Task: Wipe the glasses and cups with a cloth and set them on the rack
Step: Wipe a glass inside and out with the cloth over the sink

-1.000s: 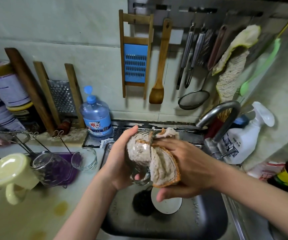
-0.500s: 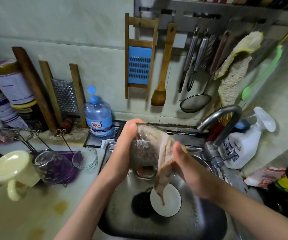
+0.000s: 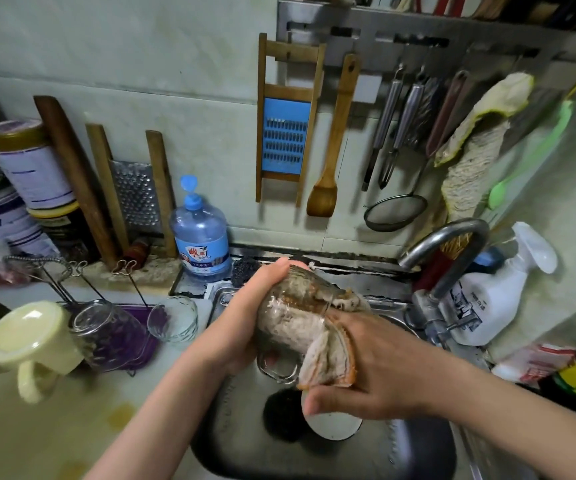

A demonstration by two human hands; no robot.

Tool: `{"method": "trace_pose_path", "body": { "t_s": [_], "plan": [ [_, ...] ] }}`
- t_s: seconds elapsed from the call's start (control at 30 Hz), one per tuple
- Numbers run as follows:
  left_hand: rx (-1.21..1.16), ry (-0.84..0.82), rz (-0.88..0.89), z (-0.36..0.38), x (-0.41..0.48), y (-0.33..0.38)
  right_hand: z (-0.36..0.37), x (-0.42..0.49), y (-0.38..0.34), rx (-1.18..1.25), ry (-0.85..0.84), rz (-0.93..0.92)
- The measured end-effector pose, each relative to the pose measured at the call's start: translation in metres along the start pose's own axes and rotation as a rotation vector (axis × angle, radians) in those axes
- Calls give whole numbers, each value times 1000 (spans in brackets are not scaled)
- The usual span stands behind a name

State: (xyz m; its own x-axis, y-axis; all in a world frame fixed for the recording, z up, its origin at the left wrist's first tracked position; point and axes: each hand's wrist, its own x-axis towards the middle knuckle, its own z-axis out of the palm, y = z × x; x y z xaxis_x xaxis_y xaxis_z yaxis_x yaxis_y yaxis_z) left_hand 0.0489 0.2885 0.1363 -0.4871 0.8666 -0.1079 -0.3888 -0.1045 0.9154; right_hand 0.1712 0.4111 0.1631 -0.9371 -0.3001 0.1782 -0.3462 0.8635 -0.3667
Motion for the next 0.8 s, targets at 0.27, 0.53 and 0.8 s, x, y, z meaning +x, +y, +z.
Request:
{"method": "trace_pose_path", "body": {
  "t_s": [0.27,0.53,0.8],
  "plan": [
    [13,91,50,8,11,8,-3,9,15,-99,9,107],
    [142,73,478,-3,6,12,0,31,-10,386,267,80],
    [245,38,653,-10,-2,24,-8,34,-21,330,272,37]
  ]
}}
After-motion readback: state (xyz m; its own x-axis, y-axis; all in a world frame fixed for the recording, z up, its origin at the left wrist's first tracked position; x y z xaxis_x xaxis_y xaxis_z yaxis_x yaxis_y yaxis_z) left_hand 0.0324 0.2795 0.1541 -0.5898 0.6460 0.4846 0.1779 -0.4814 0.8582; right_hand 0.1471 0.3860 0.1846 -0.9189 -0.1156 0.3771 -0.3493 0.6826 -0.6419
